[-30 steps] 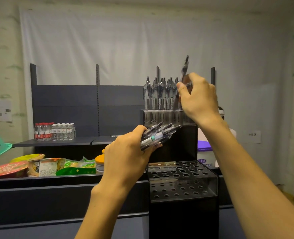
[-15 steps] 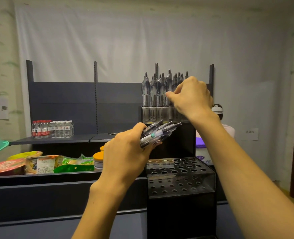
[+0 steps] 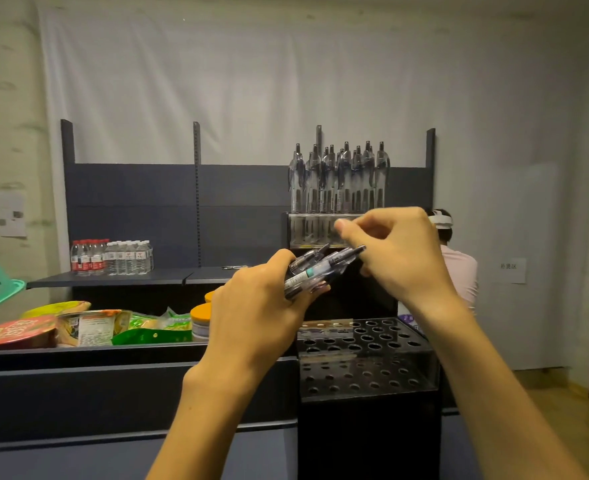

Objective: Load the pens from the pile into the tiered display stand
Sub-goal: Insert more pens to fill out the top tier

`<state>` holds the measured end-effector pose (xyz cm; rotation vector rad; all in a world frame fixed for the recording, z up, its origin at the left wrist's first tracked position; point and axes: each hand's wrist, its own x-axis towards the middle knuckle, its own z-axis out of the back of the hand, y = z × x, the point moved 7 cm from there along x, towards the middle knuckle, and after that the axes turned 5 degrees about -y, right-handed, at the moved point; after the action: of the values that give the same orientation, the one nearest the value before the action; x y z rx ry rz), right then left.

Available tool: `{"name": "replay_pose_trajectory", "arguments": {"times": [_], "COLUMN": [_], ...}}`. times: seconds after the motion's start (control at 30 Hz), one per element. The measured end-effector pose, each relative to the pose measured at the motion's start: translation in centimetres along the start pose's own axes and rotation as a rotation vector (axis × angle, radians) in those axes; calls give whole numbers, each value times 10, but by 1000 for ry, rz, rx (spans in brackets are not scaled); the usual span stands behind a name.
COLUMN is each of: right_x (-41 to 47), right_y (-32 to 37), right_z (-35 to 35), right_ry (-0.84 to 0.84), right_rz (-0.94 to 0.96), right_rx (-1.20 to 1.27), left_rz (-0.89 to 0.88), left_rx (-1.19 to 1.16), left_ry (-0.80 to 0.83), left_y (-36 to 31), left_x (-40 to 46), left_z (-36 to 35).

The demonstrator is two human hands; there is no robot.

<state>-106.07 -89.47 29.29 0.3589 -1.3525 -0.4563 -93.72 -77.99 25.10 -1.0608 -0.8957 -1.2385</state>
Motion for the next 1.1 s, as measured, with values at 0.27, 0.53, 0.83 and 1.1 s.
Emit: {"name": "replay_pose_trajectory", "arguments": {"times": [0.27,0.53,0.83,1.1], "right_x": [-27,-36,-39,-43], "right_y": [-10,-7,-1,7], "right_z": [-1,-8,-5,-10], "right_ry": [123,378,371,357], "right_rz": [-150,-190,-215,-214], "right_rx": [292,277,303,365], "left_rz": [78,188,204,81], "left_rx": [16,128,176,225], "left_ry": [33,82,101,25], "left_y": [0,6,-2,-7], "left_x": [-3,-4,-3,-4], "left_z": [-7,-4,-4,-4]}}
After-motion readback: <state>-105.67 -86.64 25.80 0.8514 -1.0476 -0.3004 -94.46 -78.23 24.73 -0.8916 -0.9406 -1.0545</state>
